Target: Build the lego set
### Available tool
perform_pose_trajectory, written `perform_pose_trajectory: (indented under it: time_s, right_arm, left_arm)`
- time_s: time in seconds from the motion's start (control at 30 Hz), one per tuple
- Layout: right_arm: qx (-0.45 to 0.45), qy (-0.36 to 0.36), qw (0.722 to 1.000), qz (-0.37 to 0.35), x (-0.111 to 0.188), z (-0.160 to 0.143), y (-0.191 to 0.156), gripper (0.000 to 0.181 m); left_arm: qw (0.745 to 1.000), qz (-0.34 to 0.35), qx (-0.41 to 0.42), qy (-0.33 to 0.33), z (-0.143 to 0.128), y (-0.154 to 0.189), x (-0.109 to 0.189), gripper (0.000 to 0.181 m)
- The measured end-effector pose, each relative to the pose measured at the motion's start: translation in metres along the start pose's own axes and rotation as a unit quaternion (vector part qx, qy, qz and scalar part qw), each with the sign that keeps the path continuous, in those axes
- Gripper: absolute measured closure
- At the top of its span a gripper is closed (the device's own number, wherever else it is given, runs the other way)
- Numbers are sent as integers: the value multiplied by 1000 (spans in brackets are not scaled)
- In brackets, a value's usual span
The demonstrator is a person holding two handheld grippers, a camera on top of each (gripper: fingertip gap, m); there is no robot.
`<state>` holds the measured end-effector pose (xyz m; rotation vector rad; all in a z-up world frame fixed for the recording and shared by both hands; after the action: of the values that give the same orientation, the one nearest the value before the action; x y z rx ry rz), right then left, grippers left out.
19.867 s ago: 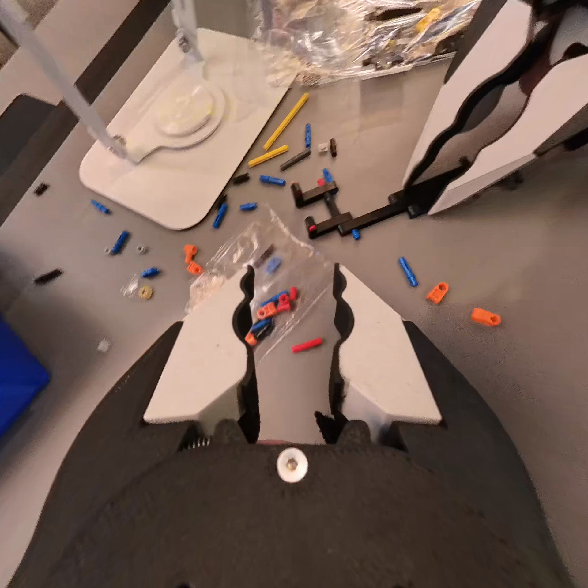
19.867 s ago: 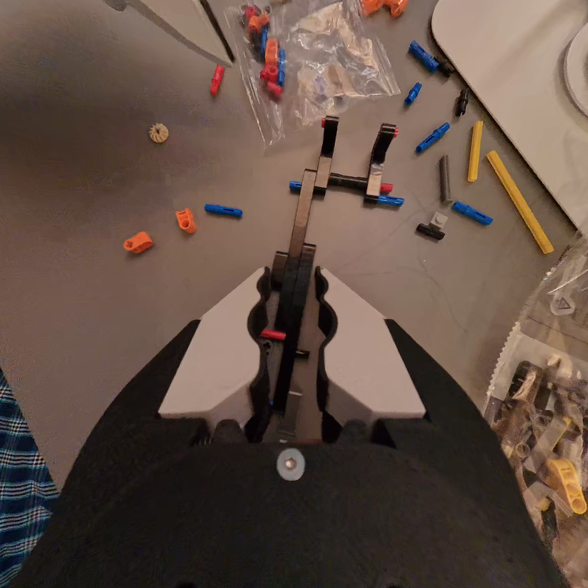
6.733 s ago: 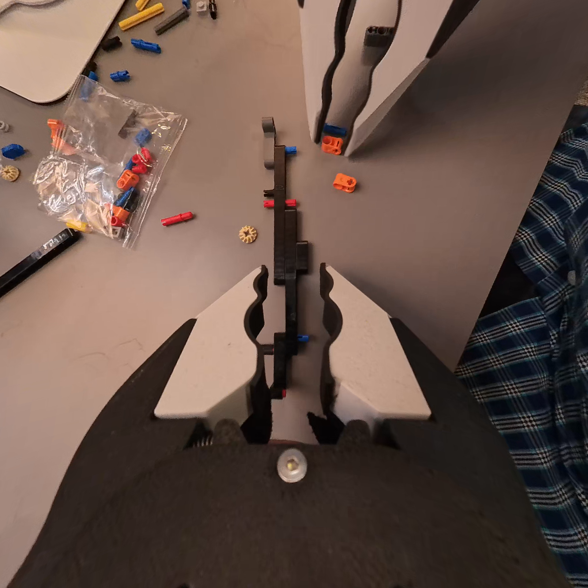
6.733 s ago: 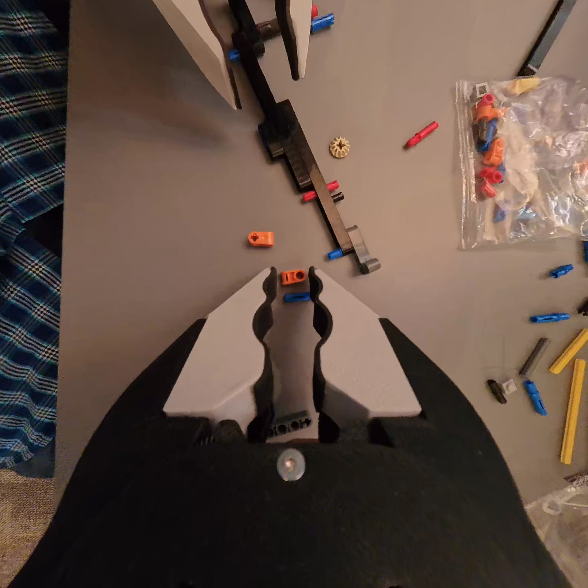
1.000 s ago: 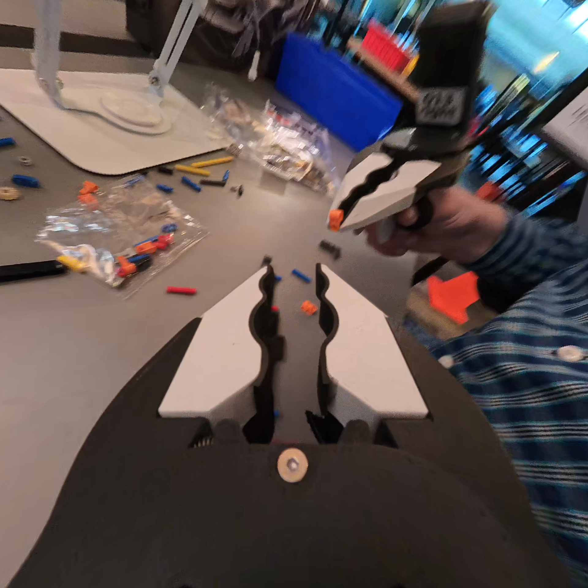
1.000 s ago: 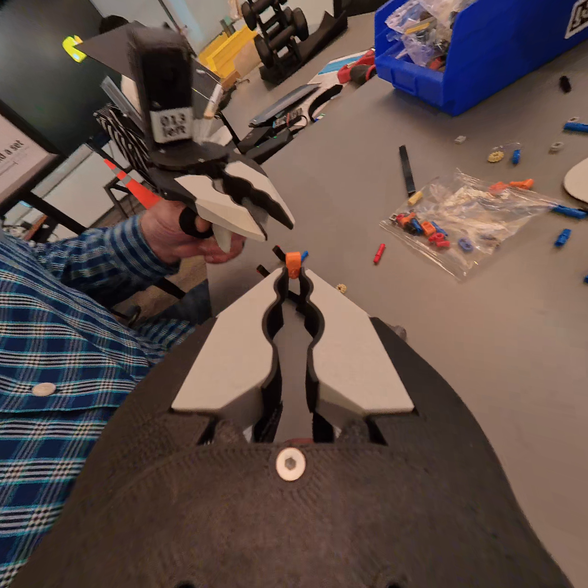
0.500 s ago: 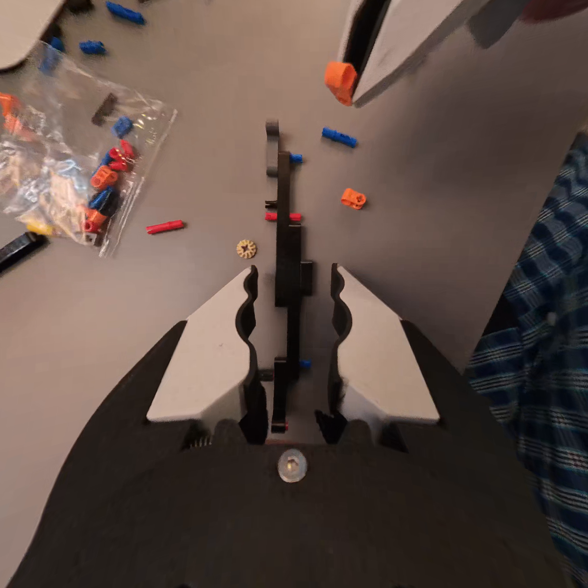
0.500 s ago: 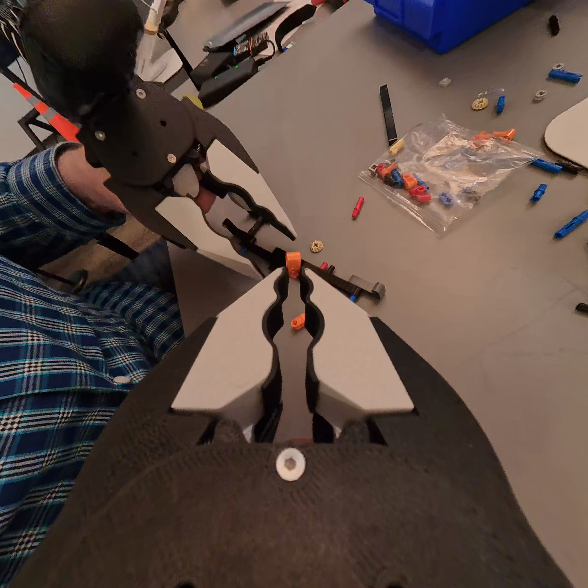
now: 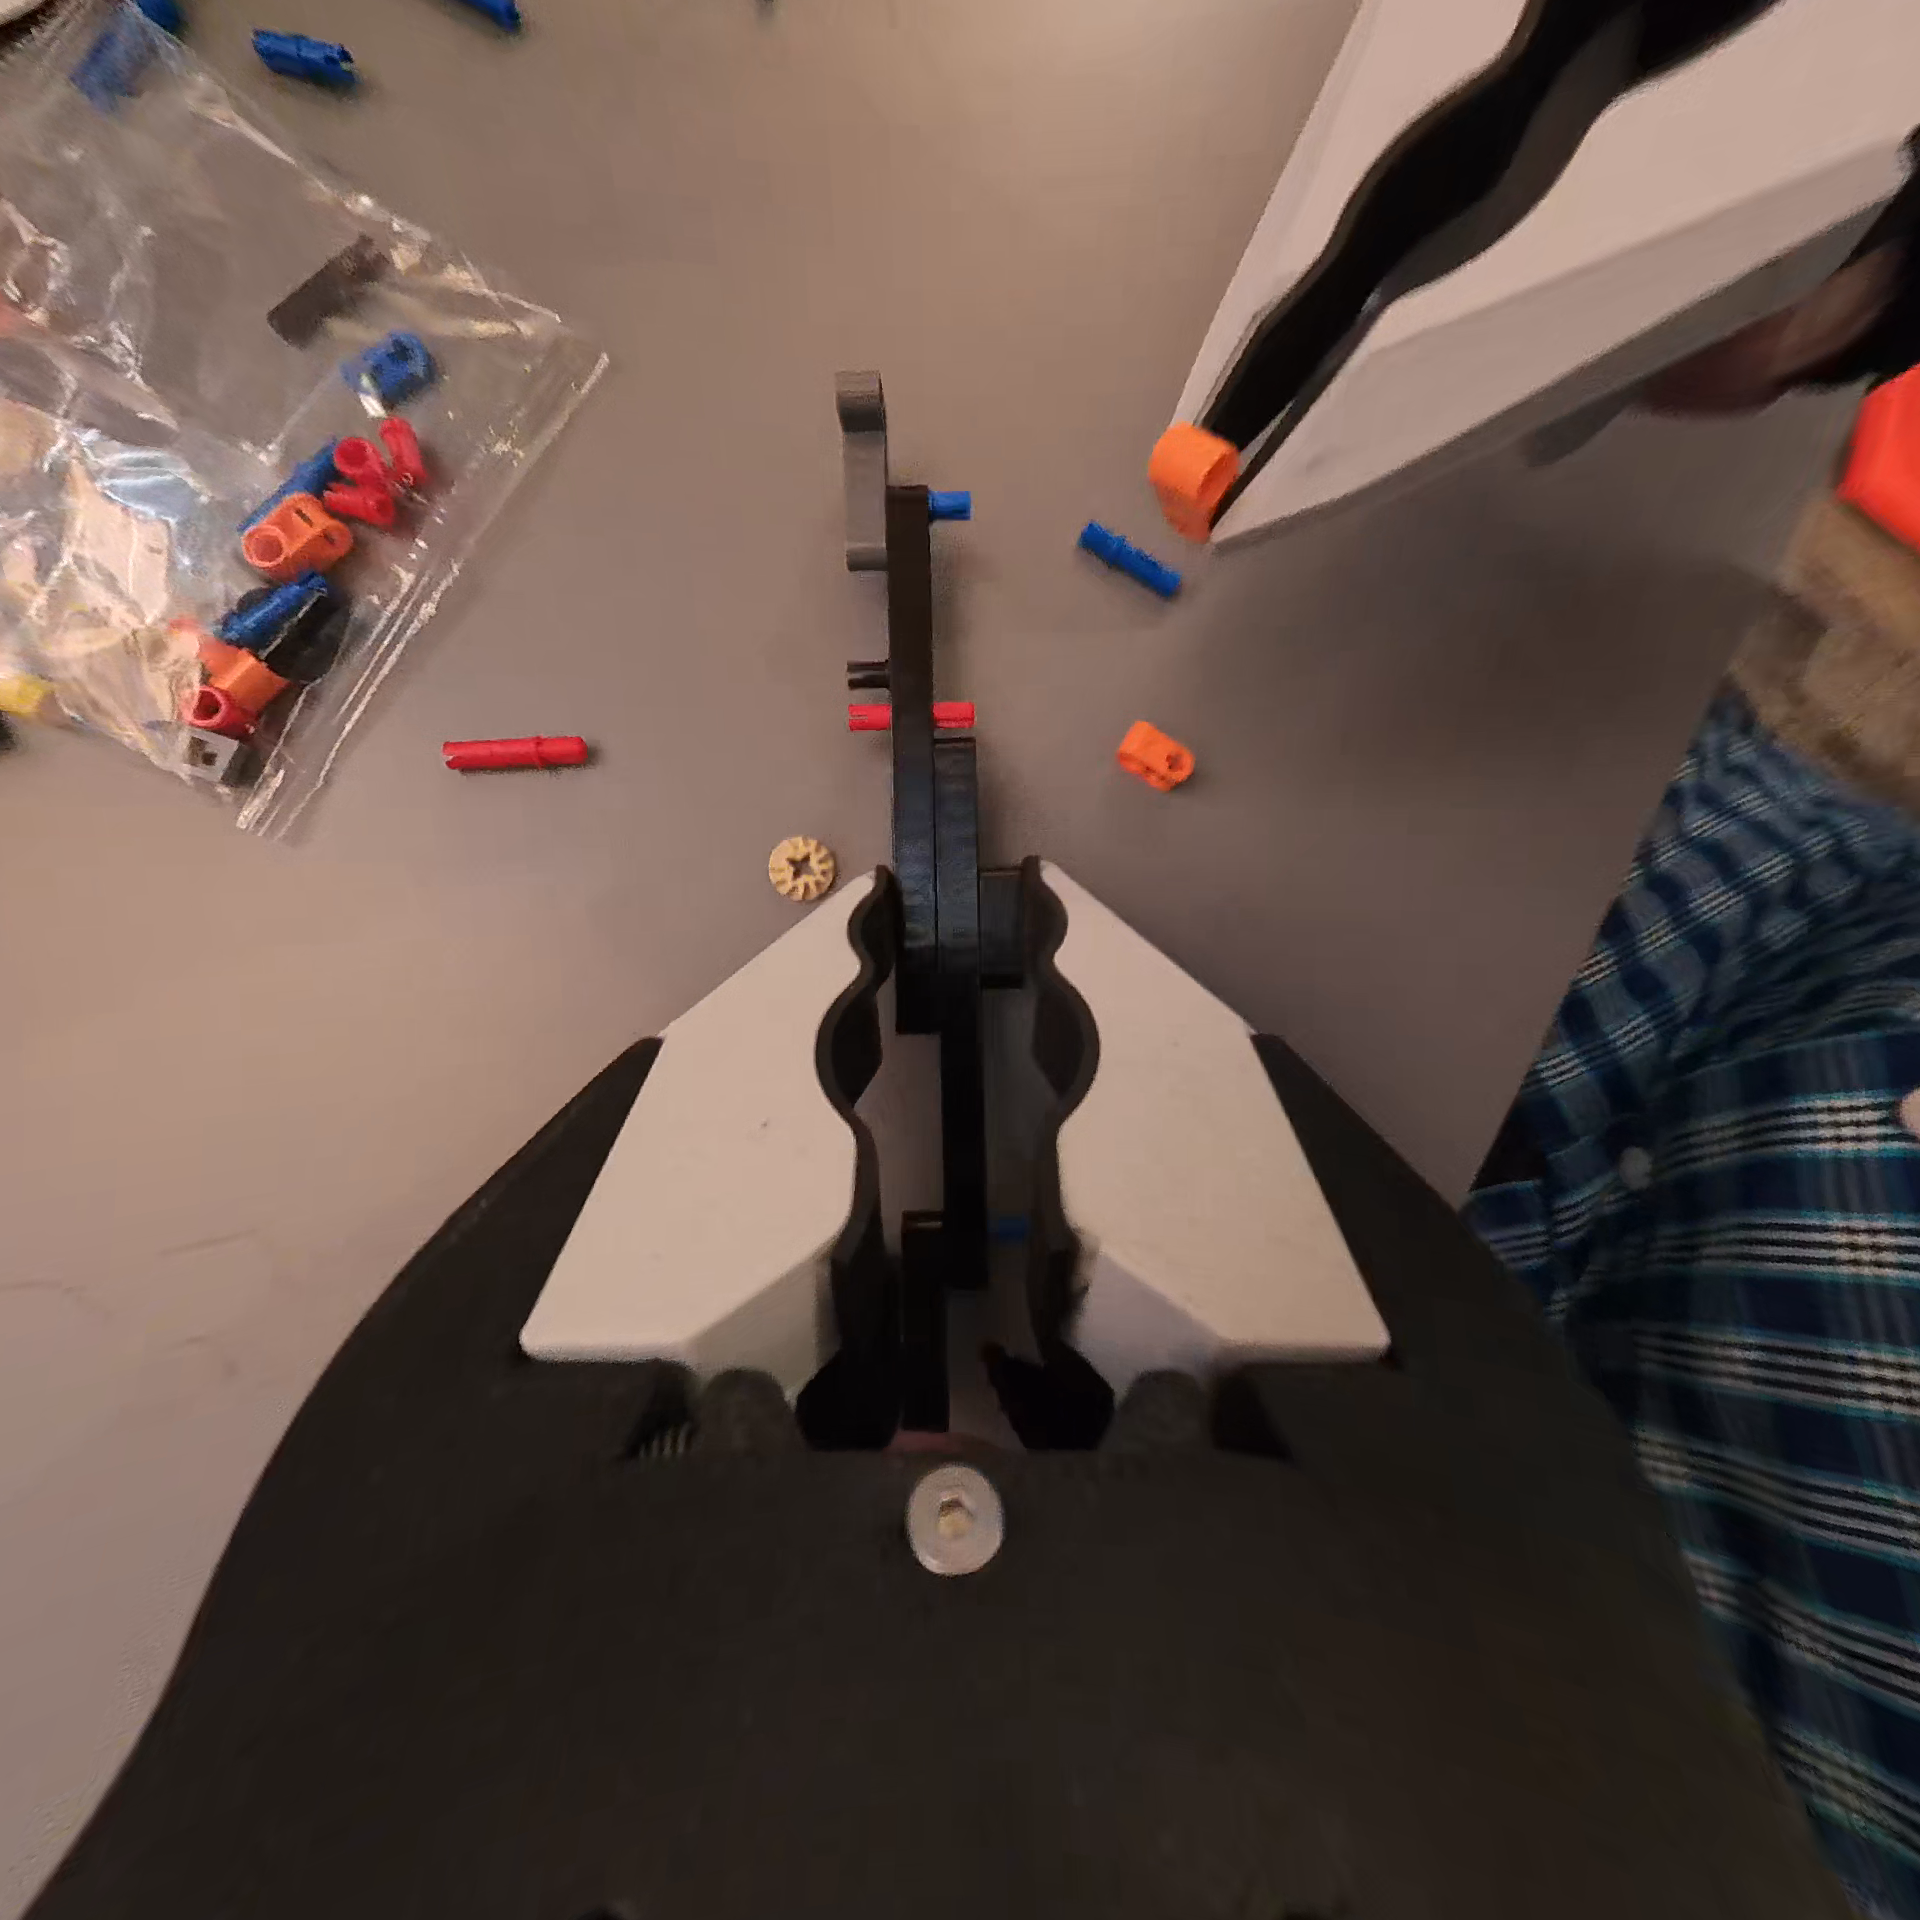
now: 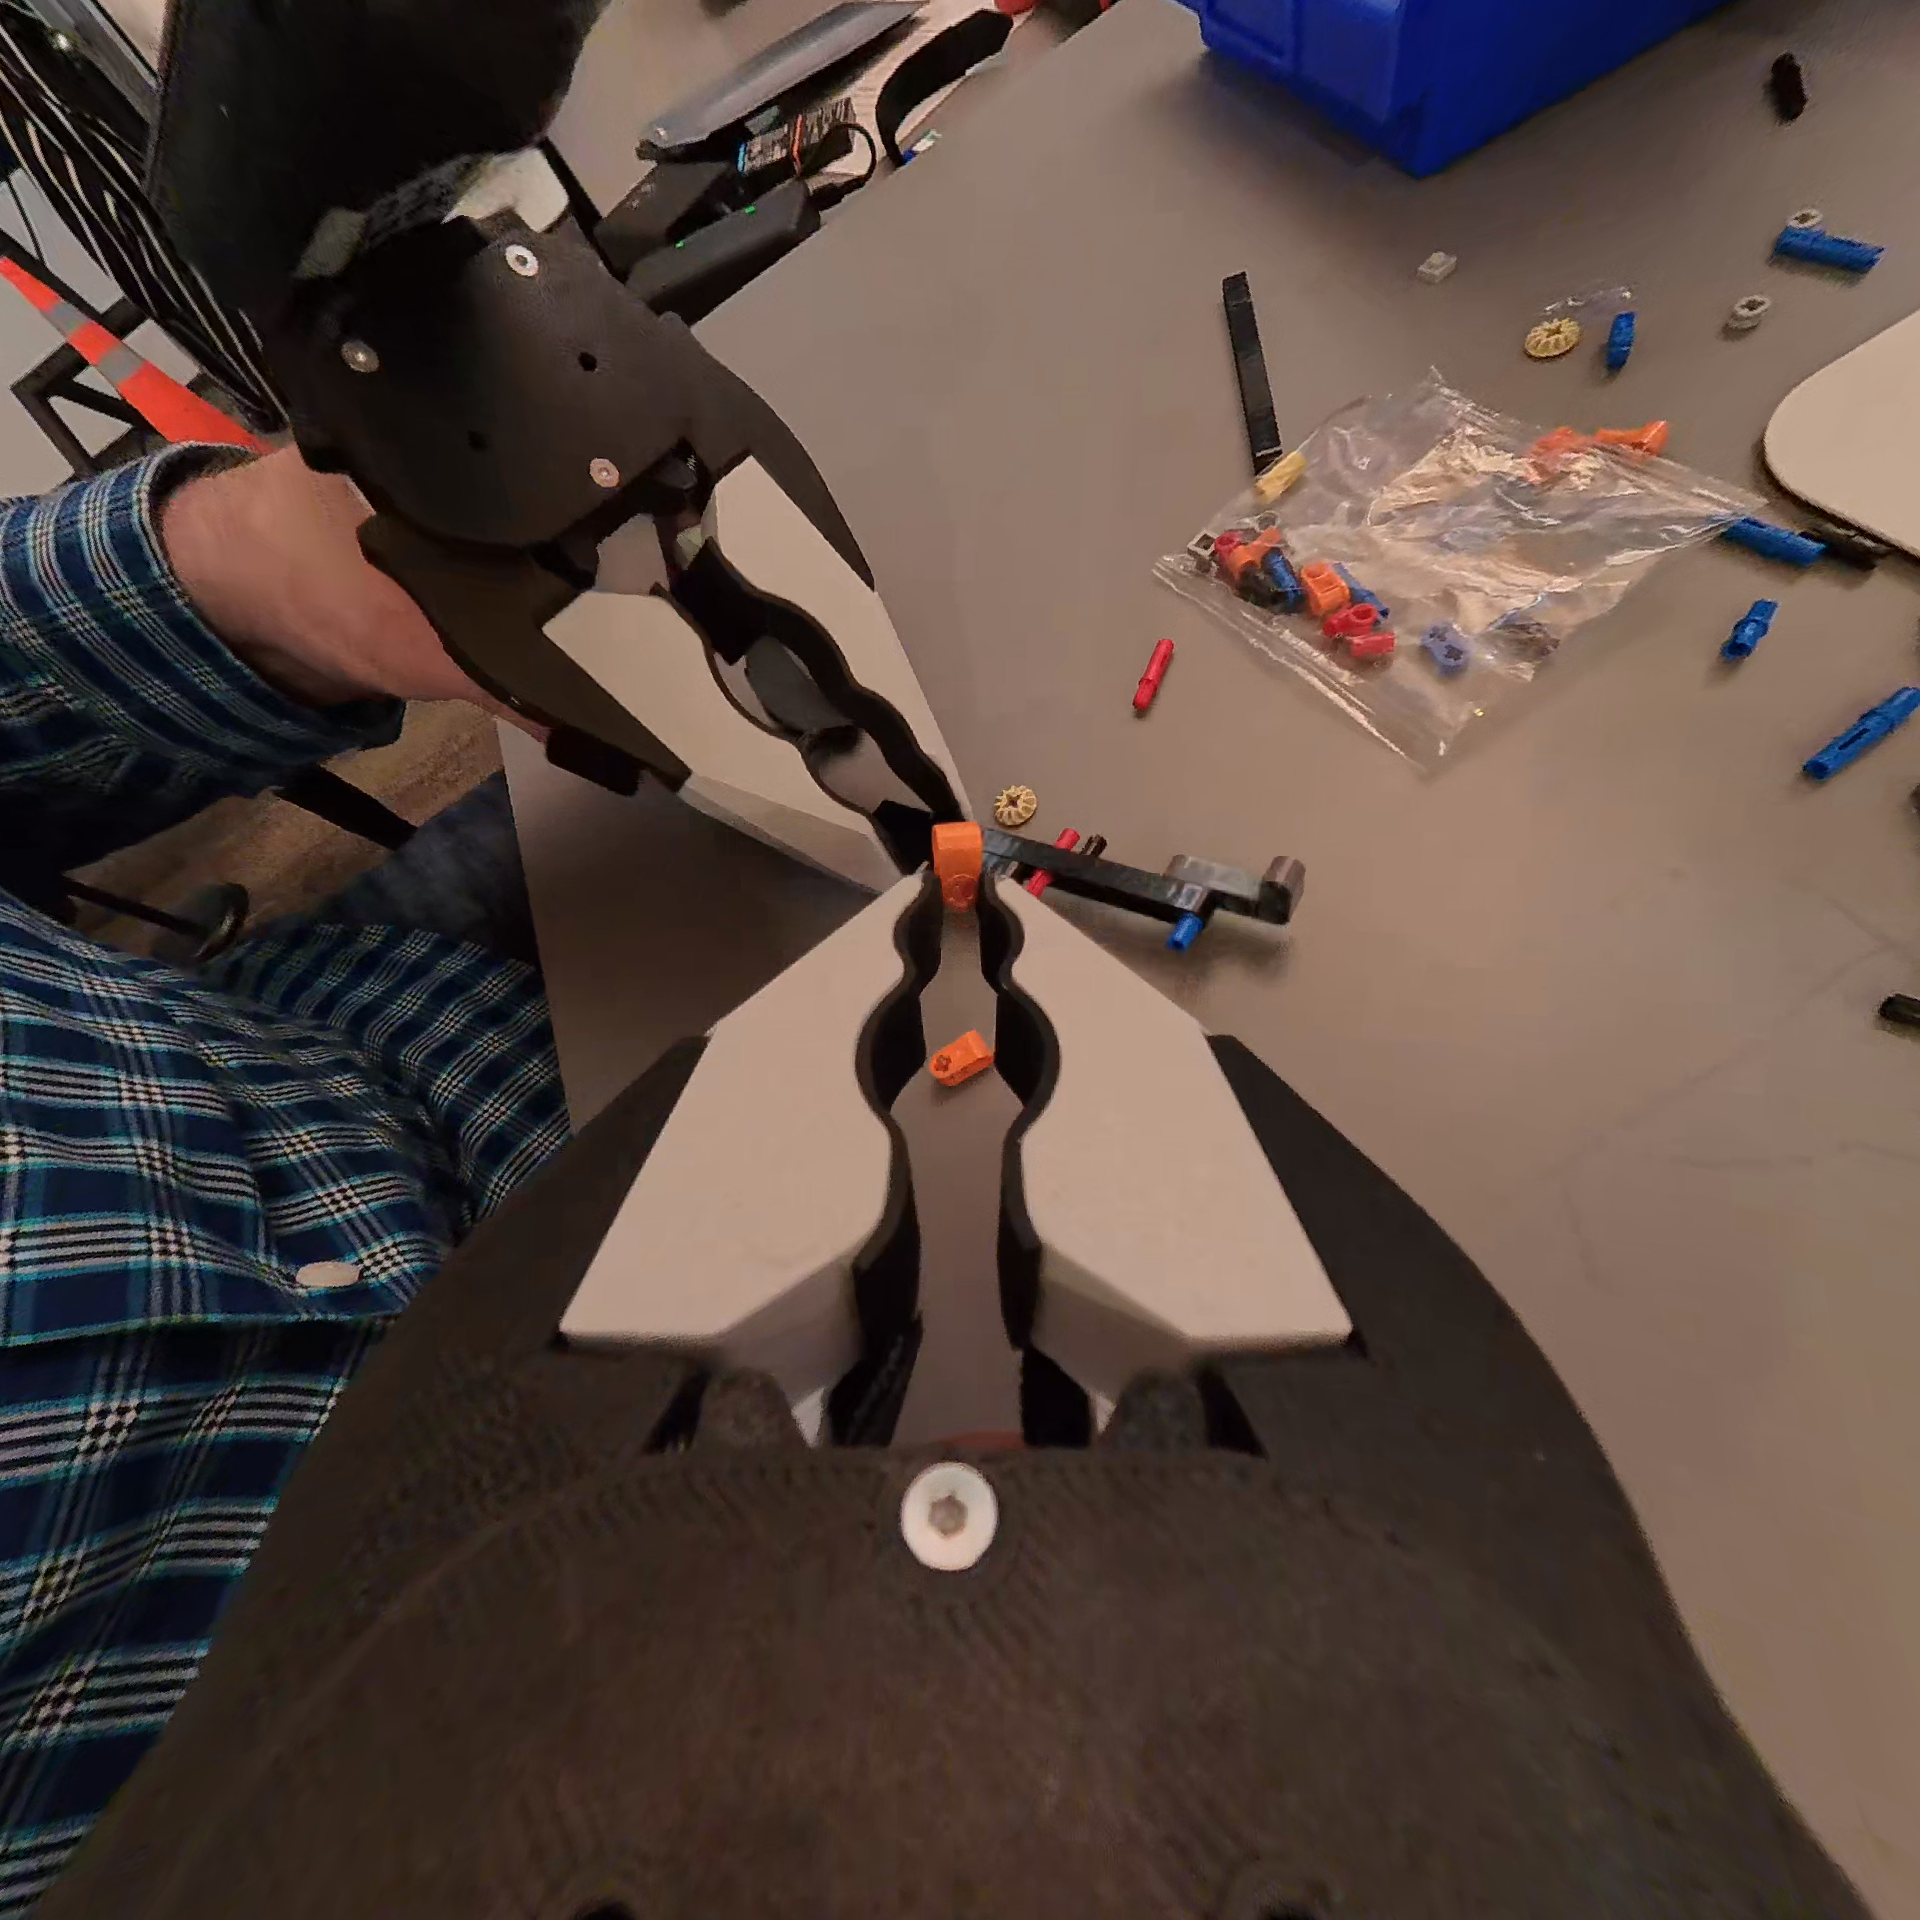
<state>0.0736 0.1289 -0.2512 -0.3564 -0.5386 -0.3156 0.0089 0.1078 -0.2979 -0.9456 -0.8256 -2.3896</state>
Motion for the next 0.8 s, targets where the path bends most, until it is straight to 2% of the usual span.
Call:
perform_pose_trajectory:
  time_s: [0.4, 0.6, 0.8]
  right_arm:
    - [-2, 45, 998, -36, 1, 13, 15, 177]
    - [10, 63, 997, -42, 3, 17, 18, 176]
    - [81, 53, 992, -82, 2, 18, 16, 177]
  left_arm:
    - [978, -130, 102, 129, 37, 16, 13, 159]
    - [966, -162, 128, 154, 44, 19, 14, 159]
    - [963, -170, 134, 160, 46, 20, 12, 160]
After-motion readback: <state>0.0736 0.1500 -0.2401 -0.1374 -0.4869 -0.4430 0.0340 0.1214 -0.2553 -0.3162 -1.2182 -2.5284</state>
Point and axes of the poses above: each gripper's, where its closed fingertips meet, x back along the fingers, z out of its top, y = z × x across the jaws, the point moved 2 cm from there along x, back along the fingers, and after that the axes turned 12 degrees about -z, right-handed, at the moved point
